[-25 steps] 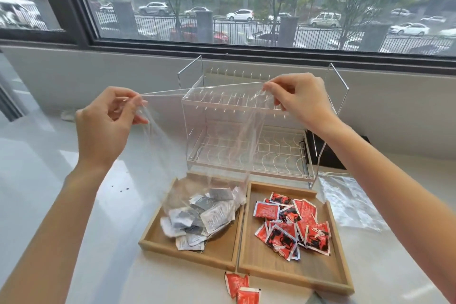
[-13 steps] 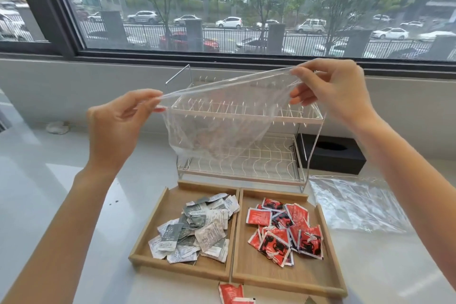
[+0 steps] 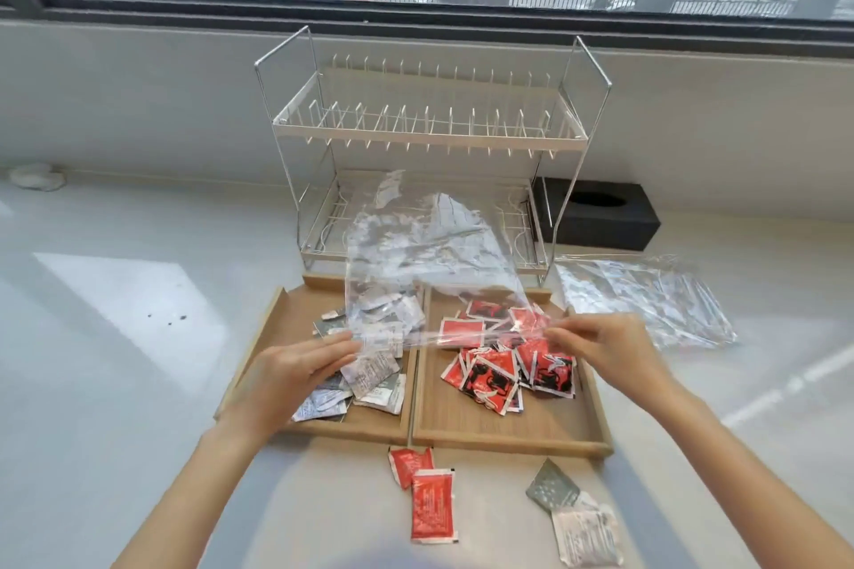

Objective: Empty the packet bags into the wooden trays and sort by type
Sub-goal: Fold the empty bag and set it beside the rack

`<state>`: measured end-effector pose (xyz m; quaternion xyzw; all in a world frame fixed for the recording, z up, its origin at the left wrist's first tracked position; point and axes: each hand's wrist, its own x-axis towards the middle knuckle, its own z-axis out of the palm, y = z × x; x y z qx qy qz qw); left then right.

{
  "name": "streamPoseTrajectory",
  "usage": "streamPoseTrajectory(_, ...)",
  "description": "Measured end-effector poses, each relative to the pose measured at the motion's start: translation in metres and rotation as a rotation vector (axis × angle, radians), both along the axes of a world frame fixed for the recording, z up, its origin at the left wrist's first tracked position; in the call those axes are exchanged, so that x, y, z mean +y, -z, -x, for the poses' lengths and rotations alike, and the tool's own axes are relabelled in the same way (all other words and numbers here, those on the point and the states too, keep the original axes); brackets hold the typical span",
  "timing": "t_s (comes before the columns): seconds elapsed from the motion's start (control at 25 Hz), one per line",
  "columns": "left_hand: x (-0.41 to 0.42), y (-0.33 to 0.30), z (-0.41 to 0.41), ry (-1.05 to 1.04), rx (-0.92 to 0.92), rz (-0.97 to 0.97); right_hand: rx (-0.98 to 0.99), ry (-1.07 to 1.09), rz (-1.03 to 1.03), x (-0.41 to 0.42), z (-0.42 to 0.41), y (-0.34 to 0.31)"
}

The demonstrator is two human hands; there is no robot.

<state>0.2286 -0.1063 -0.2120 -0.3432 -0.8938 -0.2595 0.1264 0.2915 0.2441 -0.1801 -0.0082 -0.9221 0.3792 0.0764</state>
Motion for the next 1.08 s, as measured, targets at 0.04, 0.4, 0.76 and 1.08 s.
streamPoseTrajectory(0.04, -0.002, 0.015, -0.006, -0.016, -0.039, 0.006, -0.055, 0.01, 0.0, 0.0, -0.006, 0.015)
streamPoseTrajectory(0.4, -0.006, 0.056, -0.031, -0.07, -0.308, -0.051, -0.303, -0.035, -0.078, -0.005, -0.031, 0.062)
streamPoseTrajectory(0.76, 0.014, 0.025, -0.003, -0.491, -0.381, -0.168, -0.249, 0.209, 0.054, -0.003, -0.003, 0.038)
streamPoseTrajectory(1.08, 0.05, 0.019, 0.063, -0.661, -0.649, -0.107, -0.418, 0.336, 0.233, -0.012, 0.081, 0.041)
